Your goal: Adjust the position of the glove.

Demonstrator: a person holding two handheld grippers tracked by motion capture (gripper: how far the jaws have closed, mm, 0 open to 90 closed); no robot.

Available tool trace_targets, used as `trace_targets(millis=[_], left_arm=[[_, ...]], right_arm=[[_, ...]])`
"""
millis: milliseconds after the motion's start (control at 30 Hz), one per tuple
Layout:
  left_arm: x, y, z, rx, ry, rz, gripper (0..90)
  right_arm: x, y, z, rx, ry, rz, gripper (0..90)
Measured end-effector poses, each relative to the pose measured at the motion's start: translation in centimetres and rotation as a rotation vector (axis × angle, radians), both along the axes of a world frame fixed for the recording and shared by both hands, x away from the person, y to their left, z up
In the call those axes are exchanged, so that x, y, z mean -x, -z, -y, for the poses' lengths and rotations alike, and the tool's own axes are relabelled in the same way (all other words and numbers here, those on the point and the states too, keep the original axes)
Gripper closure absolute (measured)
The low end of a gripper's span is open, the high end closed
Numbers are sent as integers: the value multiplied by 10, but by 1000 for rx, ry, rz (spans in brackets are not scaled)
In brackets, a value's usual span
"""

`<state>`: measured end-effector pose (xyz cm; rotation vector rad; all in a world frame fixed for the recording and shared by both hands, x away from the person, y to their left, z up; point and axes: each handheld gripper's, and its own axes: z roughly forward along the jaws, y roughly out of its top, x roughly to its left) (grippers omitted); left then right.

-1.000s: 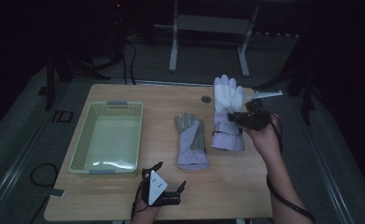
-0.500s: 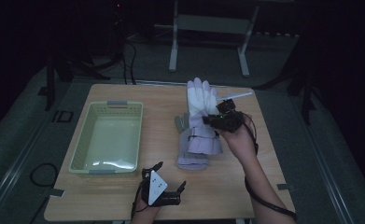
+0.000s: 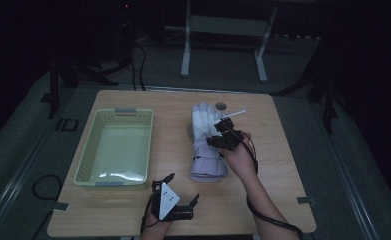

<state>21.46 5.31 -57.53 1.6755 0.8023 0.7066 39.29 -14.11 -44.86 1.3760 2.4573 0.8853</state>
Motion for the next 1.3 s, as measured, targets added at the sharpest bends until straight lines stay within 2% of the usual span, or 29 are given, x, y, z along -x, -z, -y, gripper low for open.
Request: trace_targets(millis=[100, 433, 700, 867, 900, 967, 1067, 1167, 1267, 1300], left_arm=[[0, 0, 0, -5, -2, 0, 0], [0, 0, 0, -1, 2, -2, 0], [0, 0, 0, -4, 3, -6, 0], [0, 0, 1, -5, 1, -9, 0], [-1, 0, 0, -5, 0, -10, 0], [-1, 0, 0, -2, 5, -9, 0], [-1, 0, 0, -2, 11, -14, 0], [-2, 0, -1, 1, 12, -20, 0], [-3, 0, -1, 7, 11, -31, 0], [-3, 0, -1, 7, 11, -31, 0]], right_arm=[[-6, 13, -2, 28, 11, -23, 792], [-16, 41, -3, 48, 38, -67, 783], [-18, 39, 9, 56, 47, -72, 777], [-16, 37, 7, 58, 27, -64, 726], [-15, 36, 7, 53, 23, -58, 707], [-13, 32, 9, 49, -10, -33, 593], [-10, 26, 15, 22, -37, -2, 514], [-6, 20, 21, 16, -51, 29, 440], [-4, 16, 28, 6, -46, 55, 314], [-4, 16, 28, 6, -46, 55, 314]])
